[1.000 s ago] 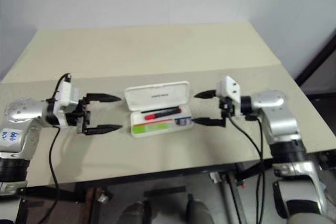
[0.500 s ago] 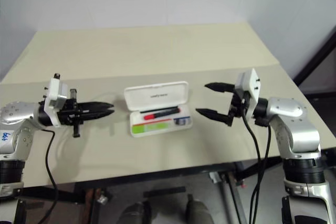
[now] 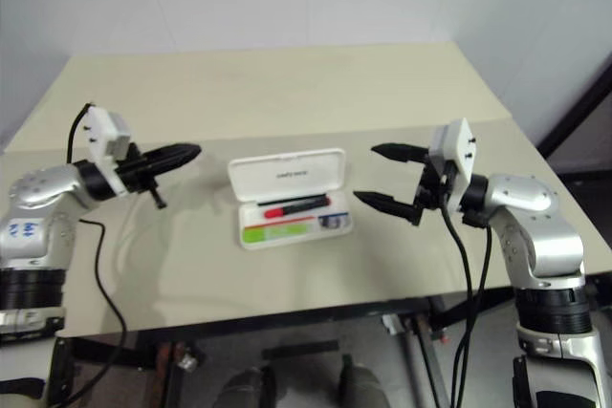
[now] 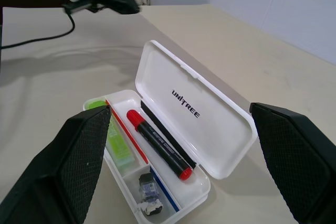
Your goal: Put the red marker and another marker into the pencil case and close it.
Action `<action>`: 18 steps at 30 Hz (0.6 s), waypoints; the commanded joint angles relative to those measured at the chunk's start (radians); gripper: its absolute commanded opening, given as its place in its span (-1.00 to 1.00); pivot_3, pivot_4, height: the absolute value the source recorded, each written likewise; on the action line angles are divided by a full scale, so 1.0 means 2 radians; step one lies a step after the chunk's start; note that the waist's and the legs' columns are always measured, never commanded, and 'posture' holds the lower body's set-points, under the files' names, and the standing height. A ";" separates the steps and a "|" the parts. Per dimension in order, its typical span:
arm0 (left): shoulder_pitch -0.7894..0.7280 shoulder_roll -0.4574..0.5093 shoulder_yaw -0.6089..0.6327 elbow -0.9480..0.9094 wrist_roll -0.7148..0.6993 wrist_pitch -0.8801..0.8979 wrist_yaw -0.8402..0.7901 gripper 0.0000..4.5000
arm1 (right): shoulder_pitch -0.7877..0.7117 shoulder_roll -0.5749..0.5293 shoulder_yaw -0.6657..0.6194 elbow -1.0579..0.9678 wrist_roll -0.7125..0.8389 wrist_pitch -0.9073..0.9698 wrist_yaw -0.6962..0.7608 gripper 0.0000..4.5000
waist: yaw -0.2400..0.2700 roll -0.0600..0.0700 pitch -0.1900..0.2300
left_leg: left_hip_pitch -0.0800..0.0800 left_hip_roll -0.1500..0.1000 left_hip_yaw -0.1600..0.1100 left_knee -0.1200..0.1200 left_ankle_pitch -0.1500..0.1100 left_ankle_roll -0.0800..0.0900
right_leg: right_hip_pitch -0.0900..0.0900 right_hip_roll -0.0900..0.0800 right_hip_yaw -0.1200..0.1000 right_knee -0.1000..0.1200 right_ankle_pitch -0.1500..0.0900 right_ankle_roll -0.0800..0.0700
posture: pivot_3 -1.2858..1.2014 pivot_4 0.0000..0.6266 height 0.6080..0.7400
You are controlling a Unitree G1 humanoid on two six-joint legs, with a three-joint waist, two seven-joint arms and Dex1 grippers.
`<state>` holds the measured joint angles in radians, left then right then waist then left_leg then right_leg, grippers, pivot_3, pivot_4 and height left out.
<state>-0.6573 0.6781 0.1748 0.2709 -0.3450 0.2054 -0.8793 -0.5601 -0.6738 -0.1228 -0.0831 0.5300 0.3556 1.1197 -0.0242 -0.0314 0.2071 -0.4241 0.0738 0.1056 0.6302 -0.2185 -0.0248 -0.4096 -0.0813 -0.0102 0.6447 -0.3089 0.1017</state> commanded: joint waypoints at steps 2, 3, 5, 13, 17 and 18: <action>-0.038 -0.040 -0.032 0.030 0.044 -0.012 0.059 -0.98 | -0.004 0.003 -0.002 -0.025 0.012 0.002 -0.008 1.00 | -0.001 0.000 0.000 | 0.000 0.000 0.000 0.000 0.000 0.000 | 0.000 0.000 0.000 0.000 0.000 0.000 | 0.03 -0.52 1.00; -0.044 -0.051 -0.040 0.031 0.047 -0.012 0.059 -0.98 | -0.004 0.004 -0.001 -0.028 0.013 0.003 -0.010 1.00 | 0.000 0.000 0.000 | 0.000 0.000 0.000 0.000 0.000 0.000 | 0.000 0.000 0.000 0.000 0.000 0.000 | 0.03 -0.52 1.00; -0.048 -0.064 -0.049 0.029 0.045 -0.014 0.048 -0.98 | -0.001 0.005 0.000 -0.032 0.013 0.004 -0.013 1.00 | 0.000 0.000 0.000 | 0.000 0.000 0.000 0.000 0.000 0.000 | 0.000 0.000 0.000 0.000 0.000 0.000 | 0.03 -0.52 1.00; -0.016 -0.066 -0.064 -0.025 -0.005 -0.031 -0.072 -0.98 | 0.015 0.006 -0.008 -0.045 0.014 0.003 -0.028 1.00 | -0.001 0.000 0.000 | 0.000 0.000 0.001 0.000 0.001 -0.002 | 0.000 0.000 0.000 0.000 0.000 0.000 | 0.03 -0.52 1.00; 0.006 -0.047 -0.088 -0.054 -0.003 -0.019 -0.127 -0.98 | 0.020 0.007 -0.009 -0.047 0.015 0.002 -0.032 1.00 | -0.001 0.000 0.000 | 0.000 0.000 0.001 0.000 0.001 -0.001 | 0.000 0.000 0.000 0.000 0.000 0.000 | 0.03 -0.52 1.00; 0.010 -0.041 -0.098 -0.059 0.002 -0.017 -0.138 -0.98 | 0.020 0.008 -0.008 -0.047 0.014 0.001 -0.034 1.00 | -0.001 0.000 0.000 | 0.000 0.000 0.001 0.000 0.001 -0.001 | 0.000 0.000 0.000 0.000 0.000 0.000 | 0.03 -0.52 1.00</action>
<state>-0.6434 0.5770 -0.0051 0.2013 -0.3379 0.1687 -1.1175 -0.5223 -0.6579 -0.1148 -0.1438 0.5399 0.3712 1.0614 -0.0267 -0.0321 0.2068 -0.4240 0.0742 0.1067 0.6302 -0.2177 -0.0264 -0.4099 -0.0806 -0.0094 0.6444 -0.3088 0.1019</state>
